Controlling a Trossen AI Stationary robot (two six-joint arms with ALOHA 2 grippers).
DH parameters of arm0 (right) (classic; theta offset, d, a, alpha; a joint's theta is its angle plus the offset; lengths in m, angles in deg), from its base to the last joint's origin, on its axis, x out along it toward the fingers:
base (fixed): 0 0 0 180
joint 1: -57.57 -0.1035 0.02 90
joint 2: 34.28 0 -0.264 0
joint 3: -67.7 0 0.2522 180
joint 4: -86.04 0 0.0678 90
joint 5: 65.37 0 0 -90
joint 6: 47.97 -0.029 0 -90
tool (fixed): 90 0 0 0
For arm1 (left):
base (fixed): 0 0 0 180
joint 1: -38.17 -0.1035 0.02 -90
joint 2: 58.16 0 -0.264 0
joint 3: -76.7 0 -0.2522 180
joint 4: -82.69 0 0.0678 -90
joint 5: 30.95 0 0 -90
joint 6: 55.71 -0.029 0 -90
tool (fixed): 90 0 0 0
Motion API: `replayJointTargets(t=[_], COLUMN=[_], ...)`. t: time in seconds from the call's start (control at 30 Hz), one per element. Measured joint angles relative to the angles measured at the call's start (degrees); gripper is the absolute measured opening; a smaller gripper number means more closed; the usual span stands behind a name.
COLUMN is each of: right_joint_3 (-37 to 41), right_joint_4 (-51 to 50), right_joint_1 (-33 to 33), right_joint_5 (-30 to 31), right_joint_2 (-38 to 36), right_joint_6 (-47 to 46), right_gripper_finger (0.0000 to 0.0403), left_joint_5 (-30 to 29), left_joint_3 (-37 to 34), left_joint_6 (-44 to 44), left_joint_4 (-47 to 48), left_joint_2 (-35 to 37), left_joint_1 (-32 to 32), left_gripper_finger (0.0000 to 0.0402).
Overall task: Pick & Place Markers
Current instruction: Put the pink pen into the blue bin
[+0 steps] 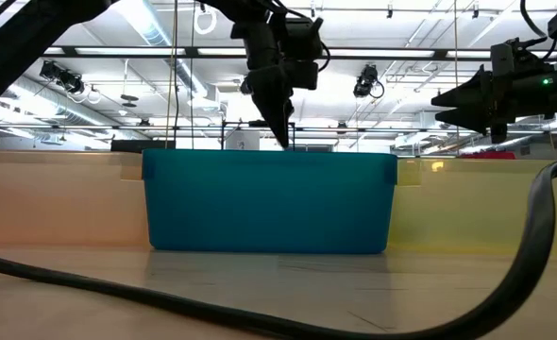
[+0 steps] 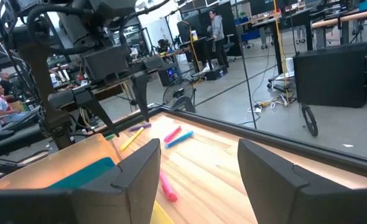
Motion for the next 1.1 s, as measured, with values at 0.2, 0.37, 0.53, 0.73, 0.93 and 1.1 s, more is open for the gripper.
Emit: replayJointTargets(t=[0.2,0.37,0.53,0.73,0.93,1.1], right_joint_3=[0.00,0.00,0.00,0.00,0.00,0.00], right_joint_4=[0.00,0.00,0.02,0.00,0.00,0.00], right_joint_1=[-0.02,0.00,-0.02,0.00,-0.01,0.00], right_joint_5=[0.00,0.00,0.00,-0.01,-0.02,-0.02], right_joint_2=[0.02,0.02,0.02,0.01,0.02,0.02], right_joint_6=[0.00,0.02,0.02,0.02,0.02,0.00], right_gripper_finger=[0.0215,0.0215,0.0215,0.0215,0.0215,0.0215], left_joint_5=[-0.09,0.05,-0.15,-0.13,-0.79,-0.81], left_joint_3=[0.00,0.00,-0.72,-6.41,-11.23,-15.17], left_joint_6=[-0.04,-0.07,-3.20,-5.60,-6.24,-6.30], left_joint_4=[0.04,0.00,-1.73,-7.51,-11.86,-15.61], left_joint_2=[0.08,0.01,-2.04,-2.04,-2.04,-2.04], left_joint_1=[-1.23,-1.88,-1.86,-1.88,-1.92,-1.92], left_gripper_finger=[0.0258,0.0257,0.0257,0.0257,0.0257,0.0257])
